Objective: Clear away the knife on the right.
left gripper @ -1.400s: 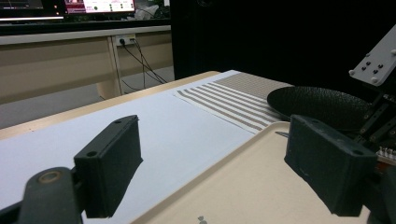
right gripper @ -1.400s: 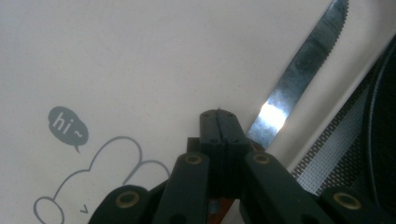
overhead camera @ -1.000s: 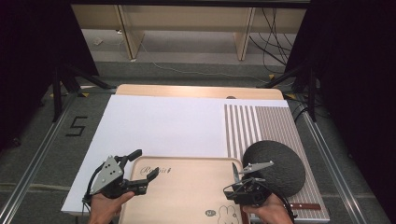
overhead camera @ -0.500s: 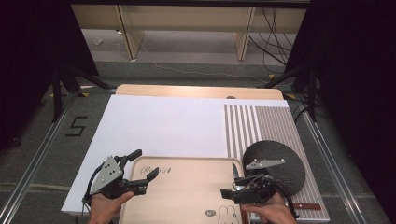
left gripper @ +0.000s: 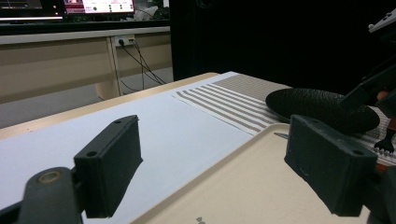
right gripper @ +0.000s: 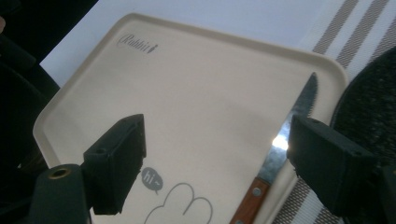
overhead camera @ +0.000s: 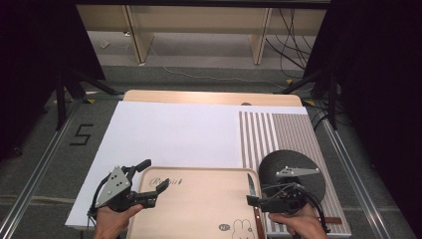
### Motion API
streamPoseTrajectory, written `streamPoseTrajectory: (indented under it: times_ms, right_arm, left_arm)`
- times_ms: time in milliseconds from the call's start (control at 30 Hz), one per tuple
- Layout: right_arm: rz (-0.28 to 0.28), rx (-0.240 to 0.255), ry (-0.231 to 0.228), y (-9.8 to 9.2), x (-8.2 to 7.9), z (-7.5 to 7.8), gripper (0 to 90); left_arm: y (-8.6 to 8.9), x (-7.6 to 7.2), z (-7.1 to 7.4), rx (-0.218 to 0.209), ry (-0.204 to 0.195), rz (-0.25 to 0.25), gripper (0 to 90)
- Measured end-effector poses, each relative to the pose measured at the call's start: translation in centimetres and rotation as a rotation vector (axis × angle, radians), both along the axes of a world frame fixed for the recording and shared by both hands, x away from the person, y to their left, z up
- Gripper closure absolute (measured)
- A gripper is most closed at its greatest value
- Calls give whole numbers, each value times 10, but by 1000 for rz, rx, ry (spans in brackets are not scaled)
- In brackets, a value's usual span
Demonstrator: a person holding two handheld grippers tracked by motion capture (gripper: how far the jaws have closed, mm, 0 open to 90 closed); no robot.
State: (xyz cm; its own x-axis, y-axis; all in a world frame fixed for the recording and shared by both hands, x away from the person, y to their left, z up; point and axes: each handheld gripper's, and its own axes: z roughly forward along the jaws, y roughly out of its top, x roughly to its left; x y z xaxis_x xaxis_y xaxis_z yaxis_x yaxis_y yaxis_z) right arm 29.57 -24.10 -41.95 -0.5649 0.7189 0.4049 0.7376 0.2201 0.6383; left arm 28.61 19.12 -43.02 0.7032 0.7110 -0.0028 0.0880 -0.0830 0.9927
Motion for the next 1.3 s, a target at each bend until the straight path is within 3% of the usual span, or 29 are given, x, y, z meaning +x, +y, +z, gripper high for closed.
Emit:
streamPoseTrajectory:
  times_ms: [400, 700, 1000, 1100, 1133, 1167, 1300]
  right_arm:
    - [-76, 1, -12, -19, -1, 5, 207]
    - [-95, 7, -28, -34, -1, 6, 207]
    - [-132, -2, -32, -51, -5, 7, 206]
    - [-160, -32, -36, -58, -7, 8, 206]
    - [-147, -9, -52, -61, -6, 6, 206]
    - [-162, -22, -28, -63, -8, 8, 206]
    - [-176, -24, -43, -71, -9, 6, 207]
  left_arm:
    - [0, 0, 0, -3, 3, -1, 175]
    - [1, 0, 0, -3, -1, 1, 175]
    - [-1, 1, 0, -6, 4, 7, 175]
    - [-1, 2, -1, -12, 2, 6, 175]
    - [-1, 2, 0, -4, 6, 8, 175]
    - [-1, 2, -1, -4, 5, 7, 175]
    - [-1, 2, -1, -4, 7, 10, 175]
